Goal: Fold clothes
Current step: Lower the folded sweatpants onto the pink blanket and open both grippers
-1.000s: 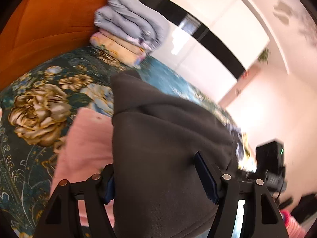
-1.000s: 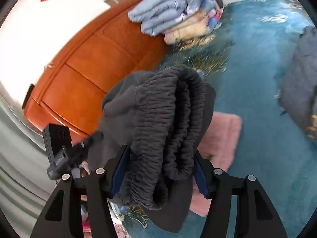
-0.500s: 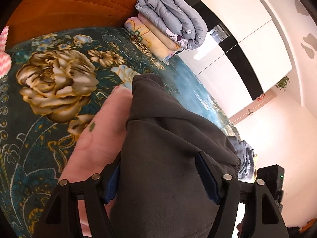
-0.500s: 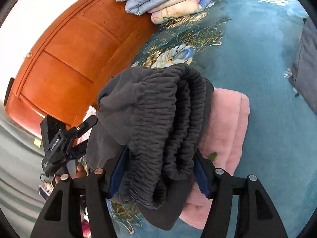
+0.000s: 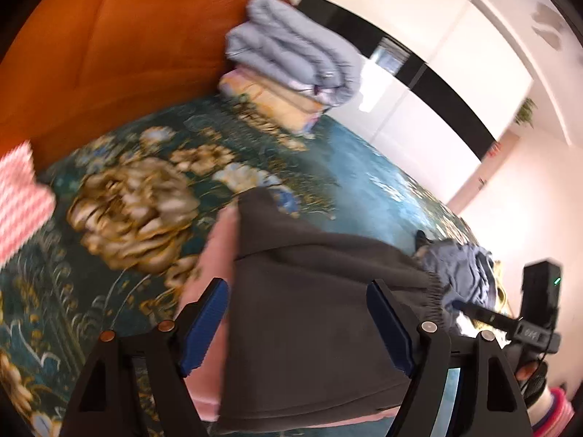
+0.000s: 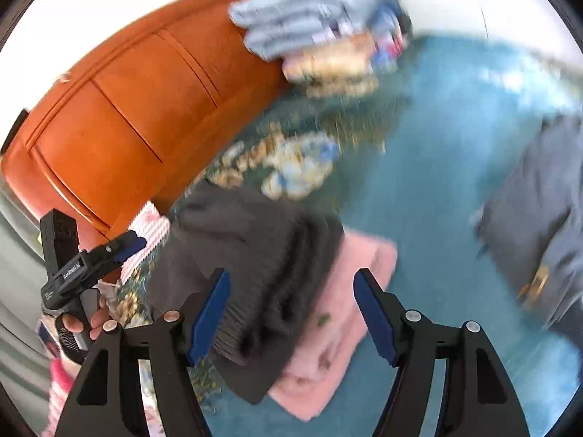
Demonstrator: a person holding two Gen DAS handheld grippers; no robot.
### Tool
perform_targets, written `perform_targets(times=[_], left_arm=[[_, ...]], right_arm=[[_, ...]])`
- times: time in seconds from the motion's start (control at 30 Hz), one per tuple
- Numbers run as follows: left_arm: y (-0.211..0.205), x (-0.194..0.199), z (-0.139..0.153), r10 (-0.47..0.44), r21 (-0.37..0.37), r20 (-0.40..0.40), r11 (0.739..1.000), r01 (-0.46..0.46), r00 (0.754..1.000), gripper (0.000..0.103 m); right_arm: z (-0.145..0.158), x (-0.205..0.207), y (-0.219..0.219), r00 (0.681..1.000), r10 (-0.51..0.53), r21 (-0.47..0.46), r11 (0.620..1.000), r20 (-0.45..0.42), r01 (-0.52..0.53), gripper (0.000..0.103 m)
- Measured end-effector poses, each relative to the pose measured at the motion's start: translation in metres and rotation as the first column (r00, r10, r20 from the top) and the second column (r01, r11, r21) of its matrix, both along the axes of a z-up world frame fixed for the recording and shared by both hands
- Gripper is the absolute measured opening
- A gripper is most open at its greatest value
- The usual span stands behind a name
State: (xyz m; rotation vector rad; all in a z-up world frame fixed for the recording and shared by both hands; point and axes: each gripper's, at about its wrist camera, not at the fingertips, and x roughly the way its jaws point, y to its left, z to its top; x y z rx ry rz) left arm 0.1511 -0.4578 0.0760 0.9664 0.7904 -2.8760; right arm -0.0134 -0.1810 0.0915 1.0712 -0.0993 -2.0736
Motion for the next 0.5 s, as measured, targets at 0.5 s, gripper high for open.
perform_targets(times=[0.5], left_arm=[[0.034,-0.068,-0.046,-0.055,0.010,0.139,0.998,0.055,0.989,0.087]], right_arm=[[-0.049,0.025,-0.078,0.990,0.110,0.254,0.963,-0.087,-0.085,0.072]])
